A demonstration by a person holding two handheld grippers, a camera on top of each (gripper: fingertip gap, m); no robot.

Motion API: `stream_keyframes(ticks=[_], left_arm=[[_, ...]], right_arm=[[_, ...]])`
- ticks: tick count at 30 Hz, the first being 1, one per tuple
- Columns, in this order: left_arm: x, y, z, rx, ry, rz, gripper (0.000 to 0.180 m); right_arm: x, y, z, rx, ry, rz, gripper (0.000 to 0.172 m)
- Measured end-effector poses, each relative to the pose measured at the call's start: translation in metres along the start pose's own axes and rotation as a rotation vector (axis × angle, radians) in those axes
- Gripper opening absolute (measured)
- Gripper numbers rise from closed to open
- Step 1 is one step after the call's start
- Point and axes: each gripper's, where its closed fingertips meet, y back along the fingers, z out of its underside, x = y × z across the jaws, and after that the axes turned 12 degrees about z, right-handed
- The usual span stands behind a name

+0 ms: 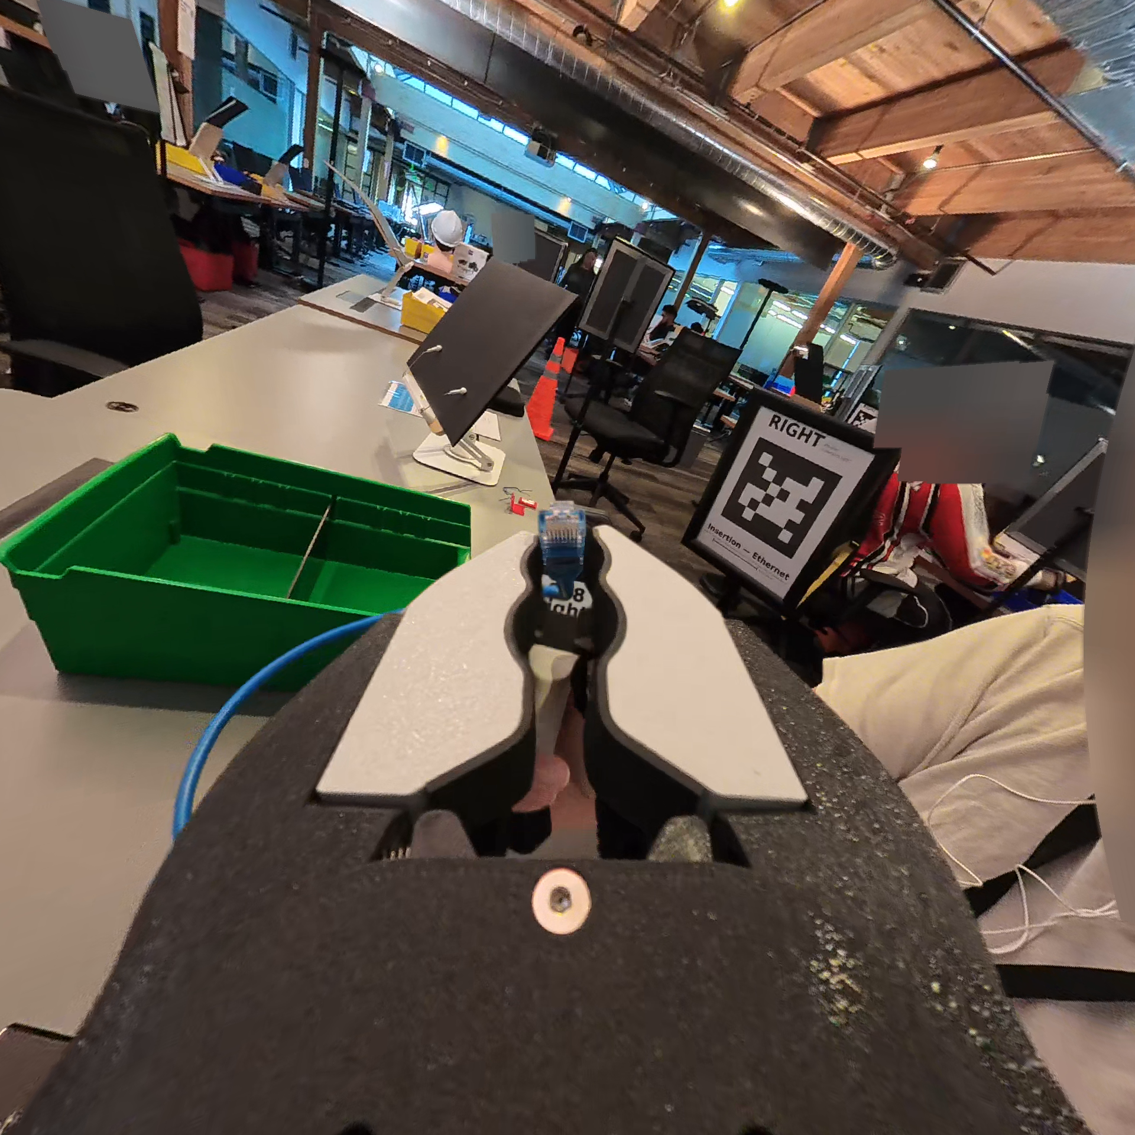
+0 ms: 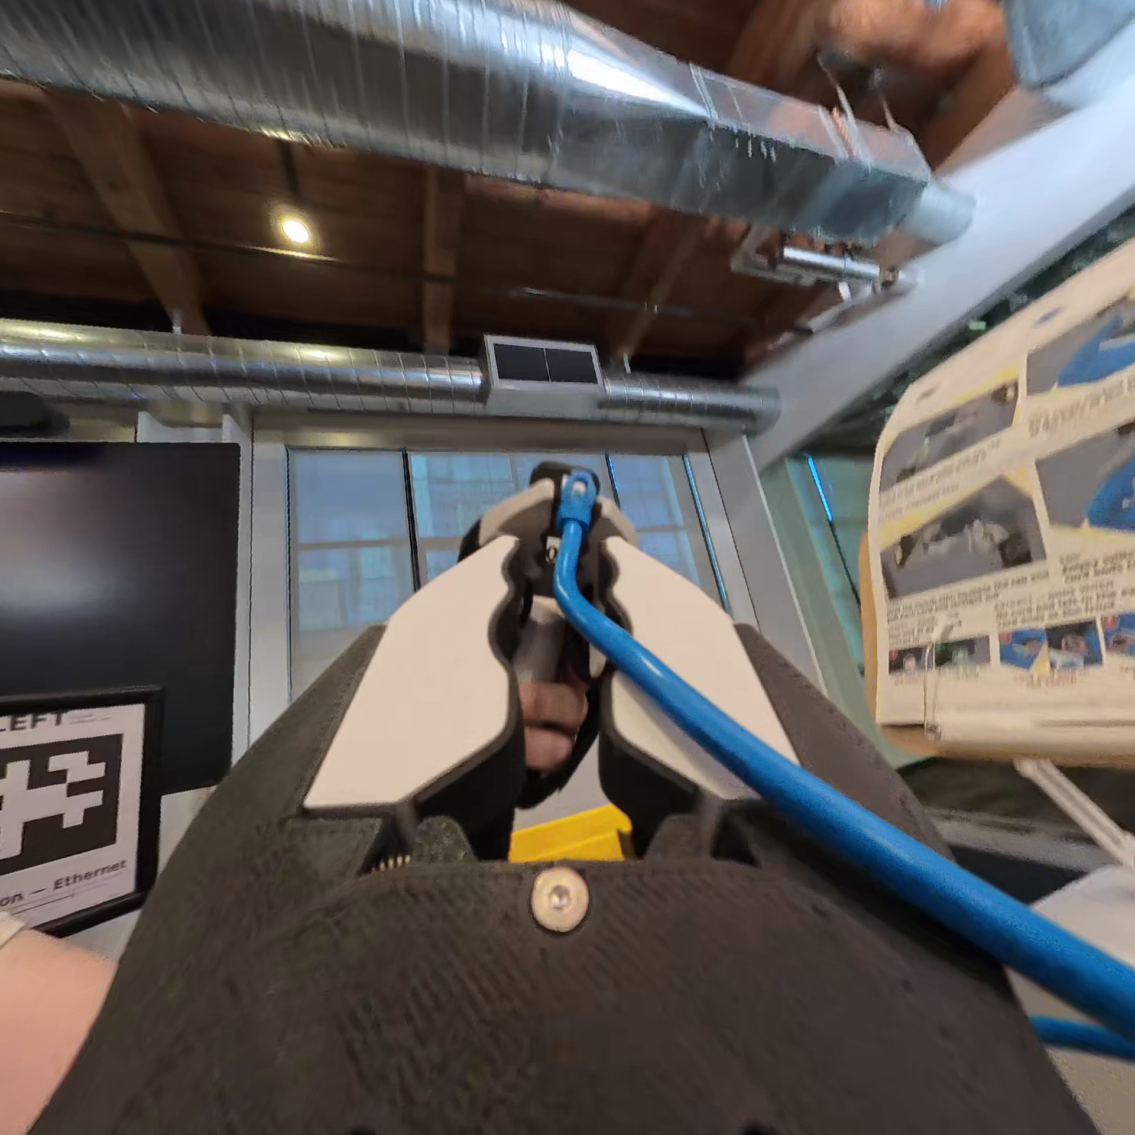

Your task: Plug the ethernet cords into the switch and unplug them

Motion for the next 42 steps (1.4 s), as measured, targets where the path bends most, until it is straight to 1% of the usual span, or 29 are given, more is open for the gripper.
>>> stream_keyframes(ticks=[1,2,5,6,10,11,13,15,18,19,21,22,24,26,29,31,35,36,37,38,42], left_arm=[[0.0,0.001,0.0,0.002,0.005,0.003,0.012],[0.0,0.002,0.0,0.006,0.006,0.009,0.012],[-0.001,0.005,0.002,-0.008,-0.003,0.008,0.011],[0.0,0.005,0.003,-0.014,-0.007,0.019,0.012],[-0.007,0.007,0.009,-0.053,-0.016,-0.015,0.012],[-0.008,0.008,0.009,-0.055,-0.002,-0.021,0.013],[-0.012,0.014,0.003,-0.013,0.03,-0.042,0.028],[-0.016,0.023,-0.002,0.032,0.072,-0.069,0.03],[-0.015,0.026,0.003,0.016,0.142,-0.048,0.038],[-0.014,0.024,0.006,0.002,0.153,-0.041,0.041],[-0.015,0.02,0.013,-0.032,0.167,-0.049,0.045],[-0.016,0.018,0.017,-0.052,0.176,-0.054,0.043],[-0.014,0.014,0.024,-0.086,0.192,-0.031,0.021],[-0.014,0.013,0.025,-0.094,0.192,-0.025,0.02],[-0.014,0.013,0.026,-0.103,0.166,-0.028,0.019],[-0.013,0.013,0.024,-0.091,0.168,-0.021,0.019],[-0.015,0.014,0.022,-0.065,0.169,-0.018,0.019],[-0.015,0.014,0.021,-0.06,0.167,-0.015,0.019],[-0.013,0.013,0.022,-0.063,0.162,-0.006,0.019],[-0.012,0.012,0.022,-0.069,0.155,-0.002,0.019],[-0.009,0.007,0.021,-0.075,0.123,-0.005,0.019]], right_arm=[[0.0,-0.001,-0.002,0.004,0.01,-0.01,0.018],[0.001,-0.003,0.0,-0.026,0.009,-0.016,0.015],[0.0,-0.007,0.003,-0.076,-0.029,-0.051,0.015],[0.002,-0.006,0.002,-0.083,-0.025,-0.047,0.009],[0.01,-0.003,0.005,-0.113,0.058,-0.002,0.006],[0.011,-0.001,0.004,-0.103,0.106,0.012,0.006],[0.01,0.003,-0.004,-0.053,0.265,0.048,0.006],[0.011,0.004,-0.004,-0.066,0.493,0.106,0.006],[0.006,0.004,0.004,-0.08,0.797,0.153,0.006],[0.005,0.003,0.009,-0.092,0.857,0.158,0.006],[0.003,0.002,0.017,-0.102,0.919,0.154,0.006],[0.003,0.002,0.02,-0.107,0.94,0.156,0.006],[0.007,0.003,0.022,-0.121,0.992,0.182,0.006],[0.007,0.003,0.022,-0.119,0.995,0.178,0.006],[0.006,0.004,0.024,-0.129,0.909,0.153,0.008],[0.005,0.003,0.025,-0.132,0.869,0.139,0.012],[0.007,0.0,0.026,-0.137,0.859,0.155,0.013],[0.01,-0.001,0.024,-0.134,0.858,0.178,0.015],[0.015,-0.002,0.023,-0.135,0.85,0.216,0.021],[0.017,-0.002,0.024,-0.141,0.838,0.219,0.022],[0.011,-0.001,0.019,-0.106,0.847,0.199,0.018]])
